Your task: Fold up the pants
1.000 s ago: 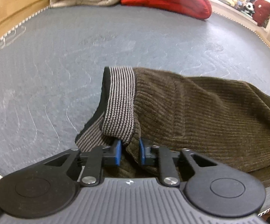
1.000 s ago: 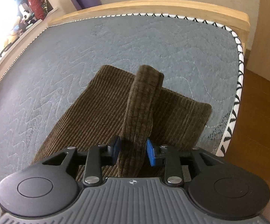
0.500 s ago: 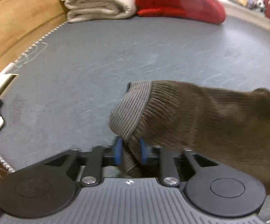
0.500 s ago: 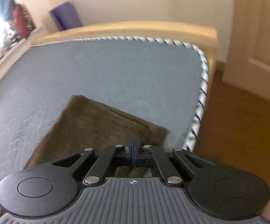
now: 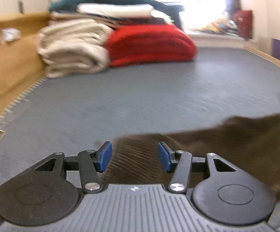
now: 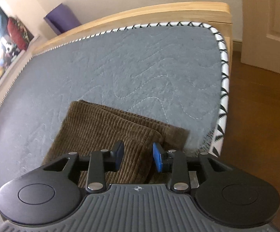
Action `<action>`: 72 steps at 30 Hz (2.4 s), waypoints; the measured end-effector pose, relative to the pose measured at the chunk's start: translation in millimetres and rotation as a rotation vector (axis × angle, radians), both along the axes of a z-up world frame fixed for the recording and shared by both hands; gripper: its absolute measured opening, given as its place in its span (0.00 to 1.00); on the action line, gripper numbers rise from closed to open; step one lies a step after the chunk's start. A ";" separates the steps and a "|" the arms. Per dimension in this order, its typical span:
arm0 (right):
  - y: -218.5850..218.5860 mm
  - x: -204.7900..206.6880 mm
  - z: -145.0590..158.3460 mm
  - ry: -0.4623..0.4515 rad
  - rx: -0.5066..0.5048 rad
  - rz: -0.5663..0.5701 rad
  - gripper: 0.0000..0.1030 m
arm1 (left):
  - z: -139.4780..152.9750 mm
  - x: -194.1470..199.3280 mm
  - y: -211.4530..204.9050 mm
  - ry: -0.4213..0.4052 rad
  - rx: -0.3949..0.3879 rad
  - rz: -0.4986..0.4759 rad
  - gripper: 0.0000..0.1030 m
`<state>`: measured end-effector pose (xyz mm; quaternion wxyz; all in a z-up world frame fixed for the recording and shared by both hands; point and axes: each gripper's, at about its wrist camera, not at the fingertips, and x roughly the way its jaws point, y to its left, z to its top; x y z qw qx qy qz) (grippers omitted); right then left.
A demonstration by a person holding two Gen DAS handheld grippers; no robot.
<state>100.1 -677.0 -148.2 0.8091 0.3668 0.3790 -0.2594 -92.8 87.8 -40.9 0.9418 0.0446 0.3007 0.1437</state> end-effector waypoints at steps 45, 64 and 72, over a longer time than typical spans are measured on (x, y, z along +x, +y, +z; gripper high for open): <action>4.1 -15.8 33.3 -0.065 -0.034 -0.079 0.17 | -70.2 43.7 0.3 0.395 -0.077 -0.064 0.58; 536.5 -168.2 52.8 -0.213 -0.777 1.757 0.24 | -62.9 30.5 16.2 0.406 -0.155 -0.092 0.61; 510.8 -164.3 100.0 -0.332 -0.571 1.537 0.43 | -53.6 21.8 30.6 0.363 -0.233 -0.083 0.63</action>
